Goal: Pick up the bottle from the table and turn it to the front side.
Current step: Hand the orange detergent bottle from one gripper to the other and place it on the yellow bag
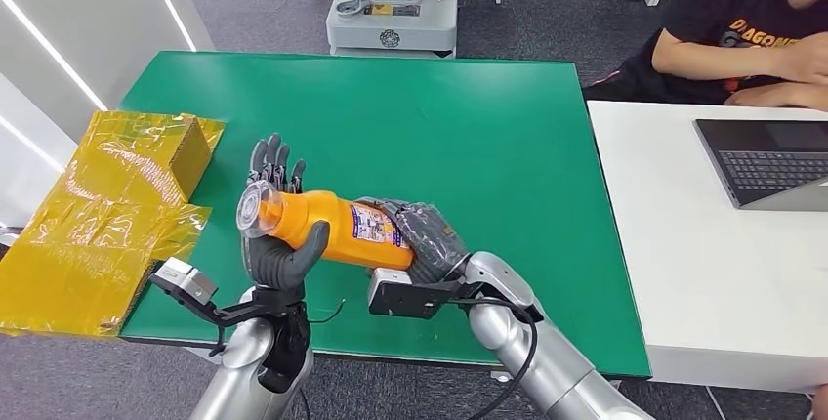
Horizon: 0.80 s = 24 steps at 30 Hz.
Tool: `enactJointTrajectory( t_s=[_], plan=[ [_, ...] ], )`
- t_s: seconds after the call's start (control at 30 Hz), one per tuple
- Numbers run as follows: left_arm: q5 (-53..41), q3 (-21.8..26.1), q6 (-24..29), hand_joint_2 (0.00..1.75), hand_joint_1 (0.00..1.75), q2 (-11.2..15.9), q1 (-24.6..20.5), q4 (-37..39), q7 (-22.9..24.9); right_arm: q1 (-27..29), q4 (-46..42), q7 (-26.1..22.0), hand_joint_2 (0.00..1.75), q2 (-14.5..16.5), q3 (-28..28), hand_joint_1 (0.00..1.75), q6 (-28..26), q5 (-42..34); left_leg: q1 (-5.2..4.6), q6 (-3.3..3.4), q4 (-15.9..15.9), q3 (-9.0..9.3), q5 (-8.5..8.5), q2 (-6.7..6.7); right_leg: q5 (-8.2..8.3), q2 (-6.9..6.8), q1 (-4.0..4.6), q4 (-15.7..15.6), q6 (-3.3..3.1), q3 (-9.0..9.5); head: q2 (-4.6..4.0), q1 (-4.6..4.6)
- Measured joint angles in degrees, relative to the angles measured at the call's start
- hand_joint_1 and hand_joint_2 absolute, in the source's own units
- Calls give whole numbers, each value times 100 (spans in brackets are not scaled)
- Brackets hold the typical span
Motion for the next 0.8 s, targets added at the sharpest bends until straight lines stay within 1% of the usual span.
enactJointTrajectory(
  t_s=[0.2,0.33,0.37,0.47,0.5,0.57,0.8],
  plan=[
    [-86,23,13,175,0,5,0,1,69,-40,107,-16,175,22,19,175,70,-14,0,0,0,0,0,0,0,0,0,0,0,-1,0,-1],
    [-301,22,8,175,0,19,-2,3,157,-42,132,-53,175,25,28,175,25,-42,0,0,0,1,0,1,0,0,0,0,0,-2,0,0],
    [-375,21,7,175,13,28,-3,4,191,-42,133,-67,175,26,28,175,0,-54,0,0,0,1,0,1,0,1,0,0,0,-2,0,0],
    [-581,6,6,175,140,57,-9,14,301,-41,140,-103,175,28,28,175,-88,-88,0,0,0,1,0,1,0,1,0,-1,0,-3,0,0],
    [-629,-4,4,175,171,65,-11,20,327,-41,142,-110,175,29,28,175,-116,-102,0,0,0,1,0,2,0,1,0,-1,0,-3,0,0],
    [-701,-24,0,175,175,75,-11,32,358,-39,143,-116,175,32,28,175,-173,-122,0,0,0,1,0,2,0,2,0,-1,0,-3,0,-1],
    [-864,-49,-46,175,175,79,-13,57,415,-14,145,-138,175,35,25,175,-251,-159,0,0,0,1,0,1,0,2,0,-1,0,-3,0,-1]
  ],
)
